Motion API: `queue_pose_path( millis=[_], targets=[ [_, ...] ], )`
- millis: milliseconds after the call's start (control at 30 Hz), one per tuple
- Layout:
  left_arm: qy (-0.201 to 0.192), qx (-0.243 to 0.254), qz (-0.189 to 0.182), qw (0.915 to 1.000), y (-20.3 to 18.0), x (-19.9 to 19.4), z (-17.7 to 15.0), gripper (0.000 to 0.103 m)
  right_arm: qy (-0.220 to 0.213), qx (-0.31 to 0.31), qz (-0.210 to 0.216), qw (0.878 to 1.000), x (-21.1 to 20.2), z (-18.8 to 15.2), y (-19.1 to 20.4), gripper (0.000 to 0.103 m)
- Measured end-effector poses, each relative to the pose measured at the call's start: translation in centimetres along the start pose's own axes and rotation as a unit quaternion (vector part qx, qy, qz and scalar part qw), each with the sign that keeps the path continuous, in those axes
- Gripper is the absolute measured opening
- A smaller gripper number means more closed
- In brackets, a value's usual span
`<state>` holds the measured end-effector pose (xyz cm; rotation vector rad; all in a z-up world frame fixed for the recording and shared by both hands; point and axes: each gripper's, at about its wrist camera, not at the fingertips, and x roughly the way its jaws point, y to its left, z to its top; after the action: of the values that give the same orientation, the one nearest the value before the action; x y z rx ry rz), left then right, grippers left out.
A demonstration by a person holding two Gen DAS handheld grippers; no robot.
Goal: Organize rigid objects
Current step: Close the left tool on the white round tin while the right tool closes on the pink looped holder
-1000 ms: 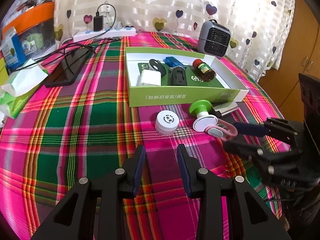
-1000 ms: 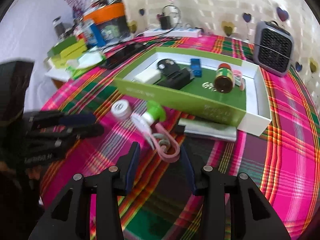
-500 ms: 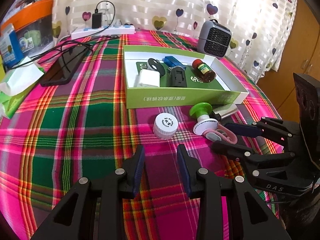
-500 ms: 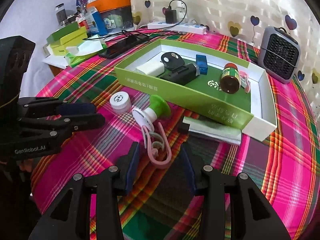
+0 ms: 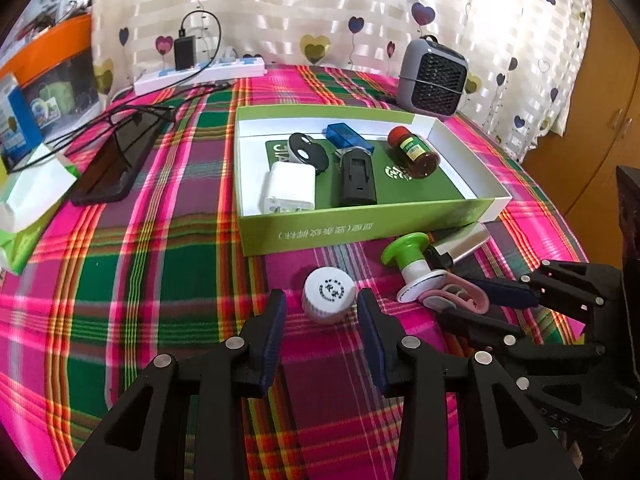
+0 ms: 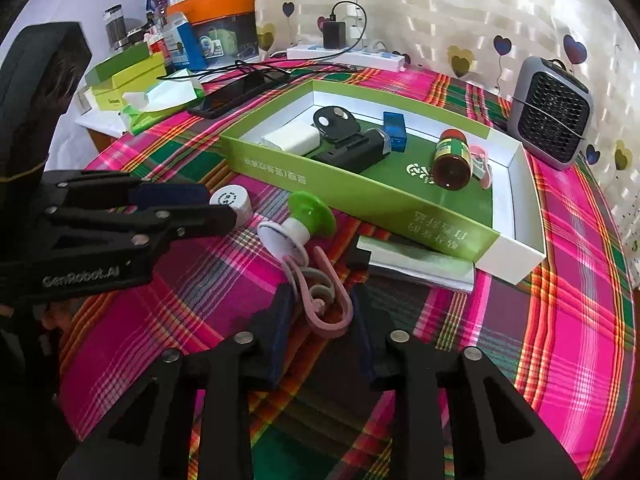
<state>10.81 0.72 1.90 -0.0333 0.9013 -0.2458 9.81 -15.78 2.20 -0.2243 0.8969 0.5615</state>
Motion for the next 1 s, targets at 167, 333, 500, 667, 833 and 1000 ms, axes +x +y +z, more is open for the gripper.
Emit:
queue_pose_path(
  millis=[167,333,500,667,833,1000],
  targets=[
    [0.004,0.004,0.005,1.0000,-0.2,0.5,0.3,0.036,-0.001,-0.002,-0.002,1.000,-0.1,-0.1,0.0,0.028],
    [0.006,0.008,0.012,0.9999,-0.3,0.8,0.6,0.036,0.000,-0.007,-0.004,1.000,-0.4,-0.5,-0.2,0.025],
    [0.003,0.002,0.010,0.9999,-0.2,1.0,0.7,0.036,-0.001,0.003,-0.010,1.000,-0.7,-0.8,-0.9,0.025],
    [0.001,-0.004,0.005,1.0000,-0.1,1.0,0.7,0.035,-0.004,0.015,-0.012,1.000,-0.9,-1.0,-1.5,0.025],
    [0.000,-0.007,0.008,0.9999,0.1,0.9,0.7,0.030,-0.006,0.020,-0.010,1.000,-1.0,-1.1,-1.7,0.025],
    [-0.001,-0.008,0.009,0.9999,0.2,0.8,0.6,0.027,-0.007,0.026,-0.009,1.000,-1.1,-1.1,-1.8,0.025]
  ],
)
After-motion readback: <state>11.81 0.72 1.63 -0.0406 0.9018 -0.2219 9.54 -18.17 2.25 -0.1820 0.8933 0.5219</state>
